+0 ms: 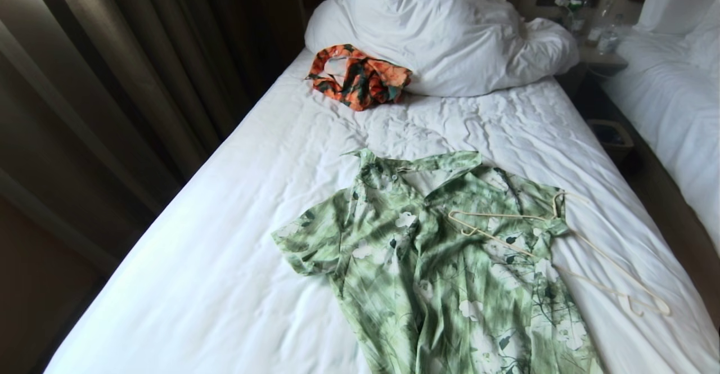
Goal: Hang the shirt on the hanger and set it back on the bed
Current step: Lift the shirt and hanger
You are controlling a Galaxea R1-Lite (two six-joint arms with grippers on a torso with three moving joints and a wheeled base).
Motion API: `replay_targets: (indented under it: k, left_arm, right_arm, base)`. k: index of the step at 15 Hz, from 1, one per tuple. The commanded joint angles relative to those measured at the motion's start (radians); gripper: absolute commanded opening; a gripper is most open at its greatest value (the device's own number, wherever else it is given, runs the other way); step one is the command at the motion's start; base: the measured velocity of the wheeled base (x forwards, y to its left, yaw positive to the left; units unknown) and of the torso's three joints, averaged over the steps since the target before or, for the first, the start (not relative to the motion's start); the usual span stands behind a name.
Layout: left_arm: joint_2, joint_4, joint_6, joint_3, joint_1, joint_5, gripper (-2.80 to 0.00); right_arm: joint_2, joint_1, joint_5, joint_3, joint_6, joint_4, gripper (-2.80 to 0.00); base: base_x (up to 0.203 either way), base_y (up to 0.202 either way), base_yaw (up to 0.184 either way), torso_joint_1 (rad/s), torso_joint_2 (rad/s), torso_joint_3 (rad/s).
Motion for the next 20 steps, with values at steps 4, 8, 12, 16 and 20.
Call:
replay_targets:
  k: [4,8,12,16,20]
  left_arm:
    - [0.000,0.000,0.000,0.000,0.000,0.000,-2.80]
    - [0.000,0.000,0.000,0.000,0.000,0.000,-2.80]
    - [0.000,0.000,0.000,0.000,0.000,0.000,-2.80]
    - [0.000,0.000,0.000,0.000,0.000,0.000,-2.80]
    - [0.000,0.000,0.000,0.000,0.000,0.000,-2.80]
  right_arm:
    - [0.263,0.004,0.003,-0.168,0.071,-0.007,-2.80]
    - [0.504,0.004,0.005,-0.321,0.239,-0.007,-2.80]
    - [0.693,0.003,0.007,-0.434,0.392,-0.004,-2.80]
    - [0.868,-0.044,0.005,-0.522,0.473,0.004,-2.80]
    - [1.100,-0.080,0.005,-0.639,0.478,0.033,-2.80]
  base:
    - [0.000,0.000,0.000,0.000,0.00,0.000]
    - [0.000,0.000,0.000,0.000,0.00,0.000]
    - [0.000,0.000,0.000,0.000,0.00,0.000]
    - [0.000,0.000,0.000,0.000,0.00,0.000]
    - [0.000,0.000,0.000,0.000,0.00,0.000]
